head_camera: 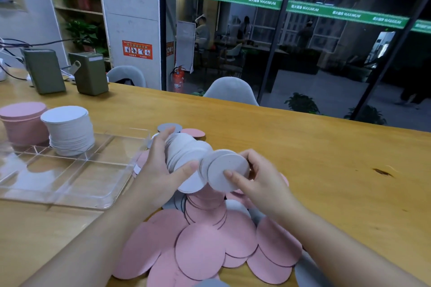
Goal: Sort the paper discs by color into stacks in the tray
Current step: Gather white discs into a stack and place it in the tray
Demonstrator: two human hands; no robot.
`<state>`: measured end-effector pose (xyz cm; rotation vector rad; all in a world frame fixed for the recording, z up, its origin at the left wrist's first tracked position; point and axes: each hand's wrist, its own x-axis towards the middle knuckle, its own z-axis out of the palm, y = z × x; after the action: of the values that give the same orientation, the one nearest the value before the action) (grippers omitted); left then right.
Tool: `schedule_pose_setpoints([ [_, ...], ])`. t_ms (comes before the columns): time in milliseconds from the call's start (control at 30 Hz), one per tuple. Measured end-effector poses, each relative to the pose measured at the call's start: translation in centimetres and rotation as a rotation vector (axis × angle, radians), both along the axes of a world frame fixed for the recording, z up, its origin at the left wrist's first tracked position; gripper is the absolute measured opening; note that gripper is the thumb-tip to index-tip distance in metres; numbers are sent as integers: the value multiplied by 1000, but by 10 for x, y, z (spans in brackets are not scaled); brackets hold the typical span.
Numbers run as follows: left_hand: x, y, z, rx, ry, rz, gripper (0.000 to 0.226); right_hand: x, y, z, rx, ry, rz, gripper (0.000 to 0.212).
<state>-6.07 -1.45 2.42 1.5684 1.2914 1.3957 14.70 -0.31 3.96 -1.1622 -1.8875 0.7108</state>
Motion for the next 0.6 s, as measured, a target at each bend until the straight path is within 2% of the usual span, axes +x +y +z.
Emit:
schedule_pose_setpoints([
  [100, 9, -7, 2, 1, 62, -125, 64, -2, -8, -8, 20, -90, -7, 20],
  [167, 10, -8, 1, -7, 123, -190, 75, -4, -11, -11, 17, -119, 0, 23],
  [300, 5, -7, 1, -8, 284, -223, 88, -8, -18, -10, -17, -67, -9, 27],
  [467, 7, -9, 0, 40, 372, -195, 79, 4, -14, -8, -164, 1, -85, 31],
  [600, 3, -15, 8, 95, 258, -70, 77, 19, -16, -8, -146, -407, -170, 23],
])
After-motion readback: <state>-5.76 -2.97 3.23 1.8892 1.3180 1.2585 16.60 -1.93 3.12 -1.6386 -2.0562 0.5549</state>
